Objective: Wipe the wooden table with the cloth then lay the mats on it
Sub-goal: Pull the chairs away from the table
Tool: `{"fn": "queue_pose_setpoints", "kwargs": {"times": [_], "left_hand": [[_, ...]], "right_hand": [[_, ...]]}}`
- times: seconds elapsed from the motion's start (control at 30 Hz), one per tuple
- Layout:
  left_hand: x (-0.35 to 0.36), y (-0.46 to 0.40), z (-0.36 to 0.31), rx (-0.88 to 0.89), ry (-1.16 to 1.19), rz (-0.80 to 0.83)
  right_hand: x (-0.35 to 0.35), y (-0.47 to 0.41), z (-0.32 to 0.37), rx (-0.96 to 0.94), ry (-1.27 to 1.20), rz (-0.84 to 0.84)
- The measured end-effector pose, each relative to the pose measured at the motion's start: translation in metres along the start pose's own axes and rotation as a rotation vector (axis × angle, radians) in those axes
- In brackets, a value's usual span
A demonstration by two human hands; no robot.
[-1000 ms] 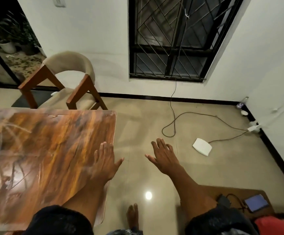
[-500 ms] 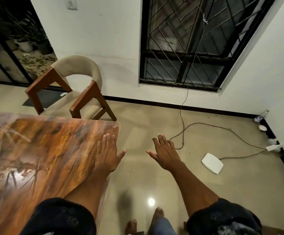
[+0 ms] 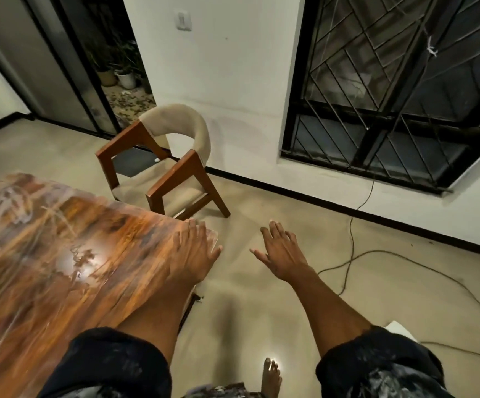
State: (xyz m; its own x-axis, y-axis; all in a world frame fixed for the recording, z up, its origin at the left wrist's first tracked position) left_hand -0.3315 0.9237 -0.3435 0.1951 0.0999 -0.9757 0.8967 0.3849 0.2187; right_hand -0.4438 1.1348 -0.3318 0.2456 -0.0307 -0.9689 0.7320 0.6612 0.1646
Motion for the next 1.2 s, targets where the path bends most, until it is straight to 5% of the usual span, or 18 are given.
{"fn": "queue_pose_setpoints", "kwargs": {"times": [0.63,1.2], "left_hand": [[-0.002,-0.101,-0.055,-0.138,0.061,0.115],[-0.035,-0.299,-0.073,-0.138,0.181,0.002]], "right_hand": [[0.007,-0.102,-0.094,-0.067,-0.025,0.078],[-0.062,-0.280,-0.154,-0.042,0.004,0.077]]}}
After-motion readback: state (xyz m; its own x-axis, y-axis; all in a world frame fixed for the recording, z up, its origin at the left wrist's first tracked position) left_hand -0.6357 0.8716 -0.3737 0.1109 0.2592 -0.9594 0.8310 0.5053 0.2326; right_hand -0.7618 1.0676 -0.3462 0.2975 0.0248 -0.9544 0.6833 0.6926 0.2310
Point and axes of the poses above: each hand's wrist, its own y-axis away from the middle knuckle, its own x-axis out of the palm, z = x × y, the point moved 6 cm from there along -y, towards the middle knuckle, and after that the axes turned 2 degrees about -y, right-handed, at the moved point
